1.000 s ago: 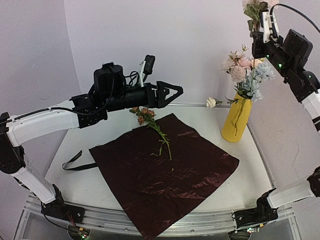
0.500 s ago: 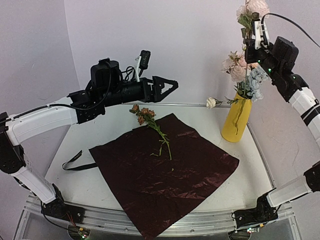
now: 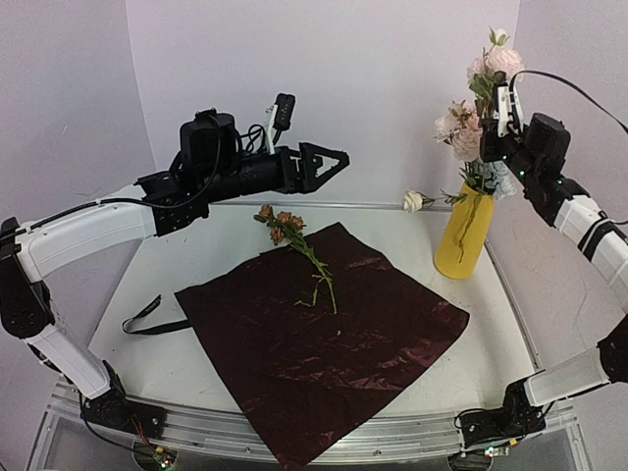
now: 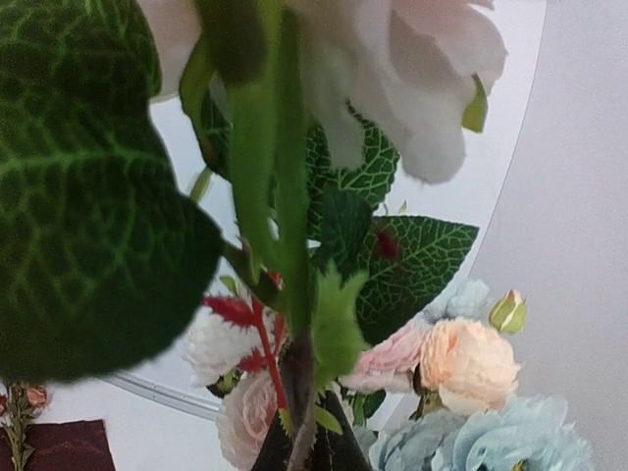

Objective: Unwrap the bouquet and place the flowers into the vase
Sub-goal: Insert the fake flower into the vase.

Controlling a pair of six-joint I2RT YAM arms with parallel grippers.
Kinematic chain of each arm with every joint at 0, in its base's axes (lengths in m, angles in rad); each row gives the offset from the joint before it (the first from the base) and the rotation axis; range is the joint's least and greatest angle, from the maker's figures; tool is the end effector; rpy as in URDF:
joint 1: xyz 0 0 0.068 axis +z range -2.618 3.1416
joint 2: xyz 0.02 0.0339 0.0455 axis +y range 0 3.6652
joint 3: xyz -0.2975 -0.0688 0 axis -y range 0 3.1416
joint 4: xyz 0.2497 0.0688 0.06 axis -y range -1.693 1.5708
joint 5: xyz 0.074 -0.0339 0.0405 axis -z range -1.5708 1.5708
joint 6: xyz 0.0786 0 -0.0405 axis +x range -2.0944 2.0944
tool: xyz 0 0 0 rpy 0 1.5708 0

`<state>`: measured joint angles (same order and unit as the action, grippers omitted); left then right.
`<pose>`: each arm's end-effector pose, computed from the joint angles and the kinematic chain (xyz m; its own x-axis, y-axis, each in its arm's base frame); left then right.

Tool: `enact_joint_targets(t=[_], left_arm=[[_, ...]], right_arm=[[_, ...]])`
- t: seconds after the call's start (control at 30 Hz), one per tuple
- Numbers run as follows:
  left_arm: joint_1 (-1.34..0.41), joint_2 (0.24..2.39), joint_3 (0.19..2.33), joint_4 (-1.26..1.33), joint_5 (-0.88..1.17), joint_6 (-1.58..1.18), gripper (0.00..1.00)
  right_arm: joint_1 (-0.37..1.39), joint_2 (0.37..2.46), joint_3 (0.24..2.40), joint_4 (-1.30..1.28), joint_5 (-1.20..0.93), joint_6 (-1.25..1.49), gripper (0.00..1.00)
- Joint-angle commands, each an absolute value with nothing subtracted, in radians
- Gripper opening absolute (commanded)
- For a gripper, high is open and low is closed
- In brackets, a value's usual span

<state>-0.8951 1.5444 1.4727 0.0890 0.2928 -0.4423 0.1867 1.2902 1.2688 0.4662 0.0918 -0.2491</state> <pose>0.2417 -0.3378 0.4554 -0.3872 -0.1721 -0.9058 0.8429 0.3319 -0.4234 0.3217 0.0534 0.5195 0.4353 -0.1676 -0.8846 0.0039 0.9829 -0.1843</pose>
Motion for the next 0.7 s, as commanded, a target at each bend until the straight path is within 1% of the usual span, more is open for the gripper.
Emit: enact_joint_targets(t=[0.0, 0.17, 0.3, 0.5, 0.67], left_arm=[[-0.888, 1.553, 1.529, 0.094, 0.312, -0.437, 1.00], [-0.886, 1.548, 1.521, 0.094, 0.316, -0.439, 0.99], [-0.885, 1.547, 1.518, 0.094, 0.320, -0.439, 0.99], [-0.884, 1.542, 1.518, 0.094, 0.322, -0.439, 0.99], [-0.883, 1.535, 1.512, 0.094, 0.323, -0.438, 0.99]], right_arm=[[0.178, 1.220, 1.170, 0.599, 0.101, -0.163, 0.00], [0.168, 1.197, 1.055, 0.615, 0.147, -0.118, 0.00], [0.156, 1.204, 1.007, 0.618, 0.169, -0.082, 0.00], [0.129, 1.224, 0.983, 0.620, 0.166, -0.040, 0.00], [0.118, 1.254, 1.008, 0.619, 0.166, -0.024, 0.00]])
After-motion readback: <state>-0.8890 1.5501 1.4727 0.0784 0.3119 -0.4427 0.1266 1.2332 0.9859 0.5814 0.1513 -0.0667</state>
